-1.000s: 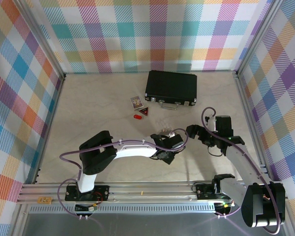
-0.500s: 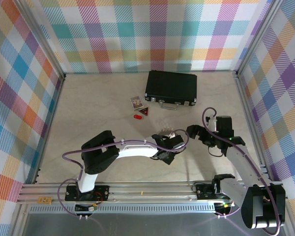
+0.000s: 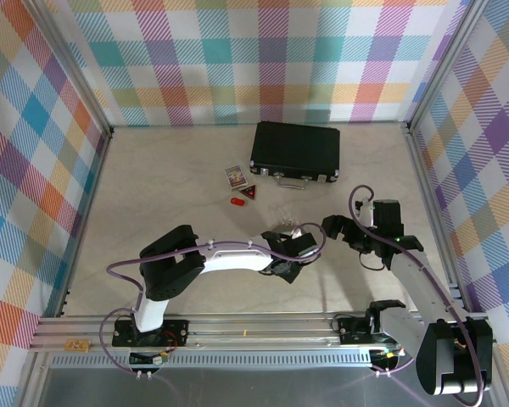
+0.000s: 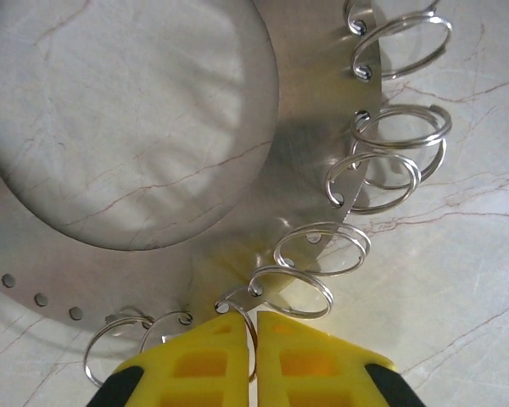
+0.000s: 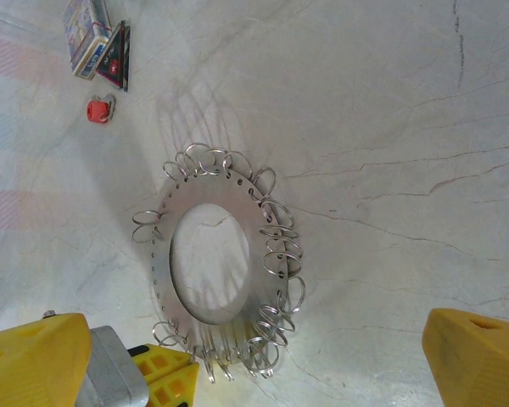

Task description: Put the keys on the keyring

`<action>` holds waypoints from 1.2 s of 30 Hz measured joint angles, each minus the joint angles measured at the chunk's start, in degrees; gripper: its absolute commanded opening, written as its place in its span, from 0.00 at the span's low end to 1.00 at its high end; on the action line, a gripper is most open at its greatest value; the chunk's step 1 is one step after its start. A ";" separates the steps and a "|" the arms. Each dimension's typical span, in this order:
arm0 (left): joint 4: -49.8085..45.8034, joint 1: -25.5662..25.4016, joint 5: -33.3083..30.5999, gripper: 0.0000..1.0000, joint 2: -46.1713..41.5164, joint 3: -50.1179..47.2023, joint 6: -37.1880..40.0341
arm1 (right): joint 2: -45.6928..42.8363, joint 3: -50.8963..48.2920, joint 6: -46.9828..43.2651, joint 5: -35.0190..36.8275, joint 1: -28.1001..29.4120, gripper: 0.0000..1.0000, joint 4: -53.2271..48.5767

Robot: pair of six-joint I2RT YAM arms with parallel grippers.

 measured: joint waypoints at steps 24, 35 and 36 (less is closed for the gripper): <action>-6.08 -0.11 -4.83 0.00 -21.97 -0.70 8.04 | -6.29 1.97 -4.11 -2.80 0.02 0.98 -3.65; 4.00 -0.11 -1.53 0.00 -37.81 -7.28 17.07 | -20.55 1.03 -2.32 -18.75 4.70 0.88 9.60; 5.42 -0.11 -0.96 0.00 -39.21 -8.15 17.62 | -21.84 0.52 -1.88 -19.76 5.55 0.87 11.17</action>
